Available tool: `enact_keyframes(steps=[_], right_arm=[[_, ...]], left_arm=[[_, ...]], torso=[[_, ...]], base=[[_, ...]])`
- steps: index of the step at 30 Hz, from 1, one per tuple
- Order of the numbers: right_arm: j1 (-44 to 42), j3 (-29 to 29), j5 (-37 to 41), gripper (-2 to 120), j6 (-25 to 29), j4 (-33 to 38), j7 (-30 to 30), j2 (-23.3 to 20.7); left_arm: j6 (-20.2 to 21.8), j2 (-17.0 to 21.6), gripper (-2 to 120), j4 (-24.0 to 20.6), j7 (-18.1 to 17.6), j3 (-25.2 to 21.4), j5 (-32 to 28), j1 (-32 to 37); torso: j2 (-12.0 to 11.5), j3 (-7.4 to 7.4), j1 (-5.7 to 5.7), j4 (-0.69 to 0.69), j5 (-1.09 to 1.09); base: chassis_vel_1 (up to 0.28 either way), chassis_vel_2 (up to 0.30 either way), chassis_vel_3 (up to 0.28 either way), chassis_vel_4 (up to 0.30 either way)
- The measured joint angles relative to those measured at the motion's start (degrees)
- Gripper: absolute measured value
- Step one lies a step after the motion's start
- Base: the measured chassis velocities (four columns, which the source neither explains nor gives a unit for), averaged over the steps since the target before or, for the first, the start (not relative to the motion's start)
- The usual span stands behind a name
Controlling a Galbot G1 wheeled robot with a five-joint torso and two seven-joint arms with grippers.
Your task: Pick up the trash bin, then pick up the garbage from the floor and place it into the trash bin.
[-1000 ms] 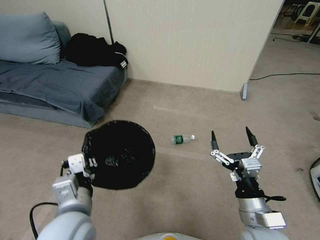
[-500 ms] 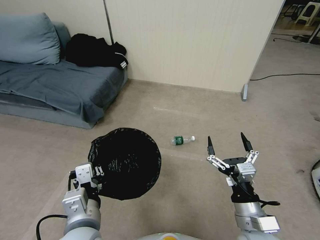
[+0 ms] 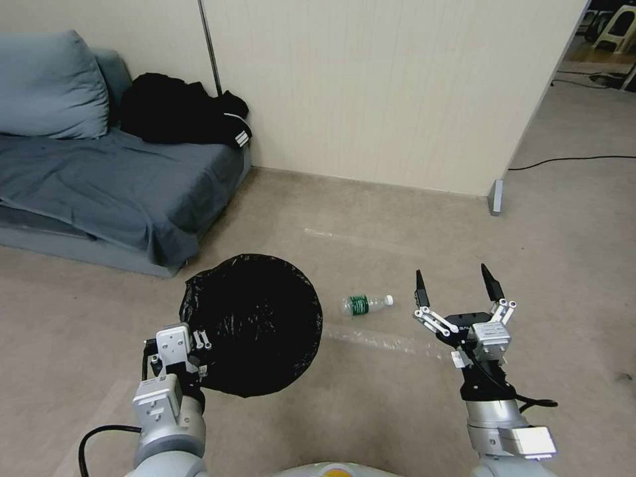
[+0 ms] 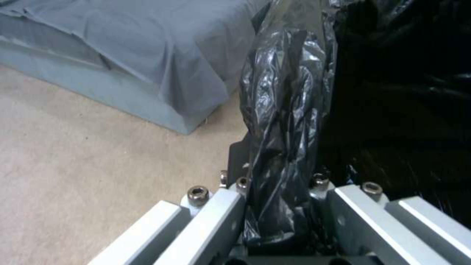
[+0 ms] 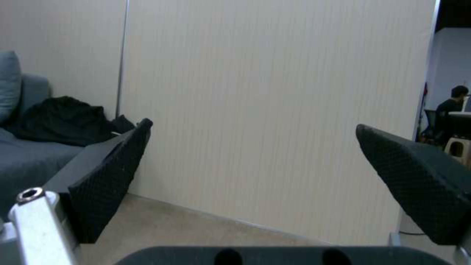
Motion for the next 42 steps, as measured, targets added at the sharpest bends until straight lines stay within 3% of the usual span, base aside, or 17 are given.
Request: enact_keyframes(steps=[19, 29, 32, 38, 41, 42], right_arm=[[1.0, 0.4, 0.5, 100, 3.3, -0.8, -2.7, -1.0], [14.1, 0.8, 4.1, 100, -2.1, -7.6, -2.4, -13.2], [21.8, -0.6, 6.9, 100, -4.4, -15.2, -6.8, -18.2], [32.0, -6.2, 7.9, 100, -4.9, -24.5, -9.8, -25.2], [40.8, -14.4, 7.9, 100, -3.0, -34.0, -10.7, -30.6], [40.8, -14.4, 7.9, 100, -3.0, -34.0, -10.7, -30.6]], left_arm=[[0.2, -0.5, 1, 0.6, -0.1, -0.2, -0.2, -0.4], [1.3, 0.5, 1, 0.5, -0.1, -1.0, -0.4, -1.2], [1.4, 0.1, 1, 1.3, -0.1, -1.2, -0.3, -1.3], [1.4, -0.5, 1, 2.6, -0.2, -1.3, 0.2, -1.6], [1.4, -1.0, 1, 3.8, -0.2, -1.3, 1.1, -2.3], [1.4, -1.0, 1, 3.8, -0.2, -1.3, 1.1, -2.3]], torso=[[0.0, 0.00, 0.00, -0.01, 0.00], [0.0, 0.00, 0.00, 0.00, 0.02], [0.0, 0.00, 0.01, 0.01, 0.02], [0.0, 0.01, 0.00, 0.02, 0.00], [0.0, 0.01, 0.01, 0.01, 0.02], [0.0, 0.01, 0.01, 0.01, 0.02]], base=[[-0.079, 0.079, 0.075, -0.076], [0.000, 0.000, 0.000, 0.000], [0.000, 0.000, 0.000, 0.000], [0.000, 0.000, 0.000, 0.000], [0.000, 0.000, 0.000, 0.000], [0.000, 0.000, 0.000, 0.000]])
